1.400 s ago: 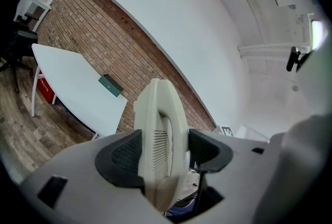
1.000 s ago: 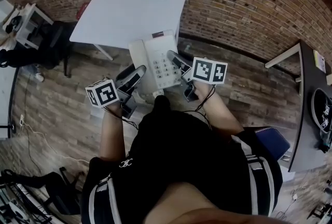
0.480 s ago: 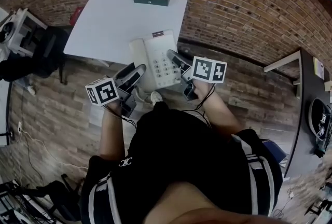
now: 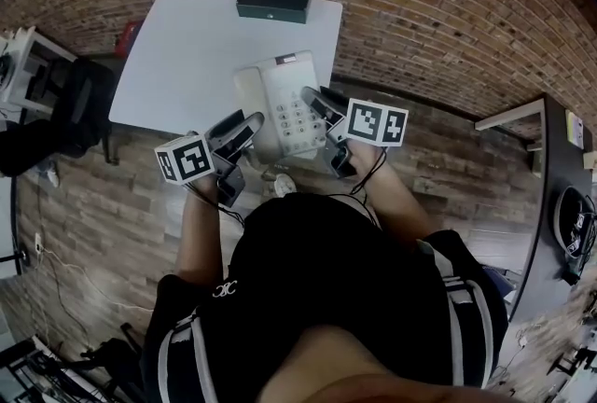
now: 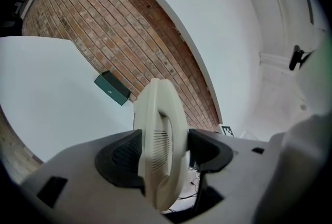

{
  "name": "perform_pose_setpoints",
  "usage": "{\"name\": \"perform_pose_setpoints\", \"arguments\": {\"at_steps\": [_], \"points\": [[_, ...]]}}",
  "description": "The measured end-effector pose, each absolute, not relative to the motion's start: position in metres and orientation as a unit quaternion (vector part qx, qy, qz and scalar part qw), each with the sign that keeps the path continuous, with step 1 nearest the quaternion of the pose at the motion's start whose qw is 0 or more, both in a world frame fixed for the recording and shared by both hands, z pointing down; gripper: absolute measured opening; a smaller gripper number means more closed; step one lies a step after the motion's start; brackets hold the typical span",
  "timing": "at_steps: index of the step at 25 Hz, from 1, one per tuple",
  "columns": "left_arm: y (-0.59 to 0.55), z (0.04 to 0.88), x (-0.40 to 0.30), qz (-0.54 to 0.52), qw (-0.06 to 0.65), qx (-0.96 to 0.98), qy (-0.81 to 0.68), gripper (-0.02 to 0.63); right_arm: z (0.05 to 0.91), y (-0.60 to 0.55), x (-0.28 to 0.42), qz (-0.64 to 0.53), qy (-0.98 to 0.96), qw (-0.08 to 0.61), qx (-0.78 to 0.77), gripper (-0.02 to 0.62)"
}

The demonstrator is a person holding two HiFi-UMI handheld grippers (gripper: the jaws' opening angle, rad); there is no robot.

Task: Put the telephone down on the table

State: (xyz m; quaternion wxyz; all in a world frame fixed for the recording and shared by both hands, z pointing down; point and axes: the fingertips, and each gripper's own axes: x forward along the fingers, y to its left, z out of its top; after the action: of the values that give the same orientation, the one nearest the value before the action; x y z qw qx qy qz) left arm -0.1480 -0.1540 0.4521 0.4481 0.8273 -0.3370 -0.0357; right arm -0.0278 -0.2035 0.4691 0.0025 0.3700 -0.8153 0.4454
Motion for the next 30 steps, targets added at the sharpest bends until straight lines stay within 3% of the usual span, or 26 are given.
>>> {"name": "perform_pose_setpoints", "arguments": {"at_steps": [30], "points": [[-0.336, 0.574, -0.097, 0.022, 0.54, 0.787, -0.296, 0.281, 0.602, -0.36, 0.031, 0.527, -0.73, 0.016, 0.435, 0.173]]}}
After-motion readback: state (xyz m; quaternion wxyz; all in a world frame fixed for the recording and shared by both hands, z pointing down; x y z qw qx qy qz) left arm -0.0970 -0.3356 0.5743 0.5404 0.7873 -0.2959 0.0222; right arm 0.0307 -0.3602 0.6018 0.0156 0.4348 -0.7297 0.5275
